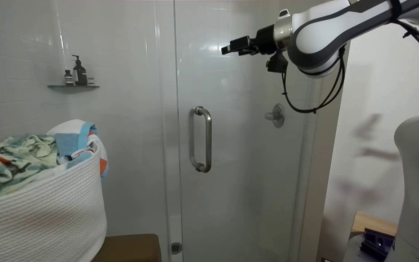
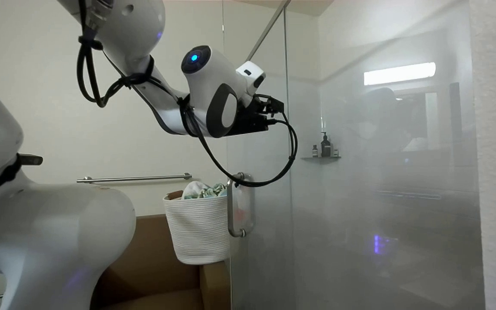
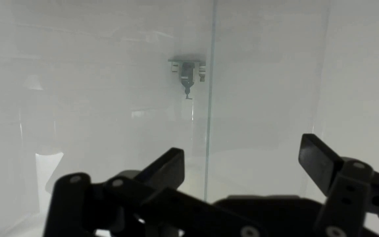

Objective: Open and close the glass door.

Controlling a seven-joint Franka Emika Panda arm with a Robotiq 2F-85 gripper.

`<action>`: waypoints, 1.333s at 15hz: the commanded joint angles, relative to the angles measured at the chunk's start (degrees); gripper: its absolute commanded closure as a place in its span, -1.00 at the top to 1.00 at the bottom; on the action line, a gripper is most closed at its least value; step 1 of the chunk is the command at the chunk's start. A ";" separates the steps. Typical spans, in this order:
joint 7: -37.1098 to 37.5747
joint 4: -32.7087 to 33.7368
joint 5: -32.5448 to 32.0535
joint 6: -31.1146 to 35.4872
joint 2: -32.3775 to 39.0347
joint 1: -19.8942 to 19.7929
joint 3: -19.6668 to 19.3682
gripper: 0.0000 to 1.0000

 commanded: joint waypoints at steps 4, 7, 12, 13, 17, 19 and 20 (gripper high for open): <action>-1.92 6.68 -0.59 0.00 3.99 7.70 -9.31 1.00; -2.13 8.99 -0.77 0.00 4.44 12.68 -14.29 1.00; -3.54 13.14 -0.87 0.00 4.86 21.78 -23.40 1.00; -3.89 13.96 -0.77 0.00 4.96 23.32 -24.96 1.00; -1.90 17.66 -4.97 0.00 6.31 28.87 -31.22 1.00; -2.13 19.06 -5.64 0.00 6.50 31.16 -33.63 1.00; -2.22 19.69 -5.90 0.00 6.53 32.32 -34.84 1.00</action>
